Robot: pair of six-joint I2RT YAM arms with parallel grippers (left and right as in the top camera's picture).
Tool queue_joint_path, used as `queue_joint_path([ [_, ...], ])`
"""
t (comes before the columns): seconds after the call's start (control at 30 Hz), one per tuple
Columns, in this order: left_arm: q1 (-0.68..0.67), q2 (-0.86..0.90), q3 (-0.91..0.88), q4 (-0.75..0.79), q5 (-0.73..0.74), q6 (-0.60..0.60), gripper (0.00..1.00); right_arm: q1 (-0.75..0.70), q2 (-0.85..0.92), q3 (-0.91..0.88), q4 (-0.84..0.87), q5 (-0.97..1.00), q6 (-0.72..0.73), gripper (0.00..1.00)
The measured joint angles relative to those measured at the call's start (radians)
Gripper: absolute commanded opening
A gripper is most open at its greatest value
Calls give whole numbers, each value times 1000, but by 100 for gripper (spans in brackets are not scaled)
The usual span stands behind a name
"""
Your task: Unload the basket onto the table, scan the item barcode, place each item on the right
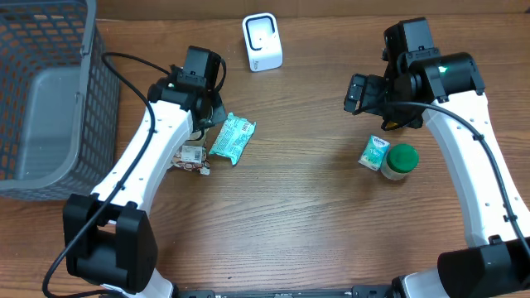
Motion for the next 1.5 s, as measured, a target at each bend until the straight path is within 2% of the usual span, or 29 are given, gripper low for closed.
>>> queue_joint_path([
  [0.17, -19, 26, -63, 130, 0, 0, 5, 0, 0, 0, 0, 0, 0, 100],
  [0.5, -24, 237, -79, 248, 37, 1, 10, 0, 0, 0, 0, 0, 0, 100],
  [0.7, -24, 240, -79, 278, 212, 14, 12, 0, 0, 0, 0, 0, 0, 100],
  [0.83, -24, 240, -79, 290, 415, 60, 10, 0, 0, 0, -1, 0, 0, 100],
  [0.93, -24, 240, -53, 245, 498, 95, 15, 0, 0, 0, 0, 0, 0, 100],
  [1.07, -12, 235, 67, 102, 521, 123, 22, 0, 0, 0, 0, 0, 0, 100],
  [1.13, -8, 229, 115, 40, 520, 135, 23, 0, 0, 0, 0, 0, 0, 100],
  [1.27, -5, 204, 153, -55, 520, 174, 16, 0, 0, 0, -1, 0, 0, 100],
  [1.4, -28, 203, 151, -66, 483, 202, 6, 0, 0, 0, 0, 0, 0, 100],
  [1.5, -66, 203, 150, -66, 440, 211, 4, 0, 0, 0, 0, -1, 0, 100],
])
